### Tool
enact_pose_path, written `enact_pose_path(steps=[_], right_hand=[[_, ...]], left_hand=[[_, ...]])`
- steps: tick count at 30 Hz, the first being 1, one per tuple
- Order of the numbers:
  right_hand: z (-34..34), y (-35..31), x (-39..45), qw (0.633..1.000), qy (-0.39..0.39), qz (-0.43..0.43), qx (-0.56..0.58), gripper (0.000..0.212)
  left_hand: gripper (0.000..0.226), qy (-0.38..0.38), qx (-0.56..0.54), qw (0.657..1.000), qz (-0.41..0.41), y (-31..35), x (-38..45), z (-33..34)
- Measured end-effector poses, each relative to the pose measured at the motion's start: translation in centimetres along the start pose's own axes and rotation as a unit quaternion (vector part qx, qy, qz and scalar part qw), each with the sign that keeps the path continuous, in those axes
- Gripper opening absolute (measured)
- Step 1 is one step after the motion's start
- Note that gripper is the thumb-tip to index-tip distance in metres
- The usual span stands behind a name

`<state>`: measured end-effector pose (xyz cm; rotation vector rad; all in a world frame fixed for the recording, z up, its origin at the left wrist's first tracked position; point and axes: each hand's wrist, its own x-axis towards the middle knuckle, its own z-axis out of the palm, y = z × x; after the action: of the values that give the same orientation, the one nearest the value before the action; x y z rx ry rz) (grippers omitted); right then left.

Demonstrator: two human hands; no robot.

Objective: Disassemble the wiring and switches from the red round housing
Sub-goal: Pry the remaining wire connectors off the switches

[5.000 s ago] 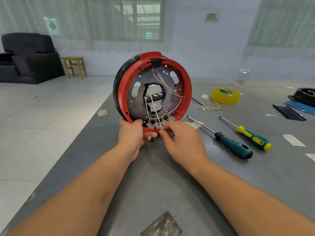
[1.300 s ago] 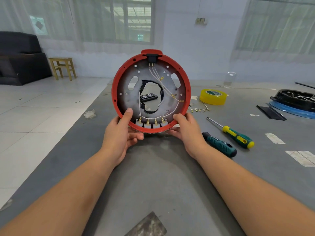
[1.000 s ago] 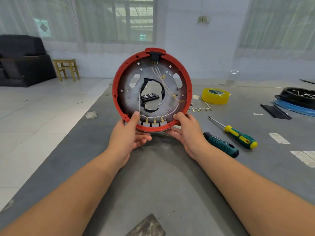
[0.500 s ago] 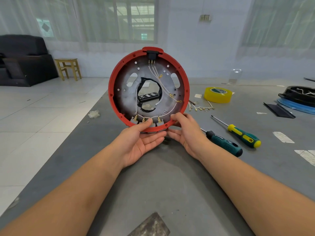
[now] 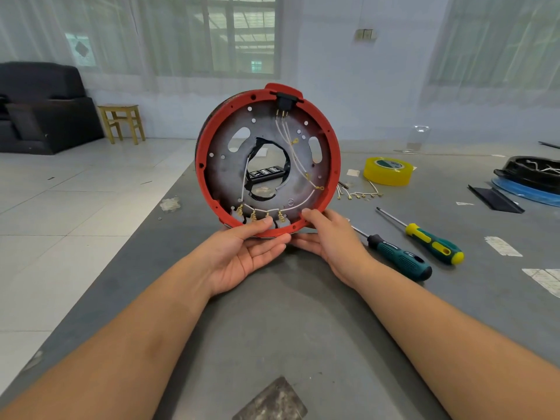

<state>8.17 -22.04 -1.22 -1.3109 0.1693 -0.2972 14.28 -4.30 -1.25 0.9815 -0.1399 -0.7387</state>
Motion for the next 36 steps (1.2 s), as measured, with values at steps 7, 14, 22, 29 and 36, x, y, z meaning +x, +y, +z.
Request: enact_pose_path(steps=[7, 14, 22, 29, 36], right_hand=[[-2.1, 0.9, -2.3, 0.816, 0.085, -0.217, -0.528, 0.040], [-6.8, -1.4, -4.0, 0.536, 0.175, -0.205, -0.800, 0.033], [-8.0, -1.4, -2.8, 0.545, 0.149, -0.085, -0.821, 0.026], [-6.9, -1.6, -2.9, 0.561, 0.065, -0.149, -0.812, 0.027], [-6.7, -2.3, -3.1, 0.578, 0.014, -0.168, -0.799, 0.018]], left_hand=[[0.048, 0.019, 0.003, 1.000, 0.011, 0.6, 0.2, -1.2], [0.033, 0.023, 0.009, 1.000, -0.004, 0.9, 0.4, -1.8], [0.018, 0.017, 0.003, 1.000, -0.025, 1.2, 0.7, -2.4], [0.011, 0.031, 0.003, 0.999, -0.018, 1.4, 0.6, -2.4], [0.021, 0.064, -0.038, 0.997, -0.001, 1.6, 0.6, -2.4]])
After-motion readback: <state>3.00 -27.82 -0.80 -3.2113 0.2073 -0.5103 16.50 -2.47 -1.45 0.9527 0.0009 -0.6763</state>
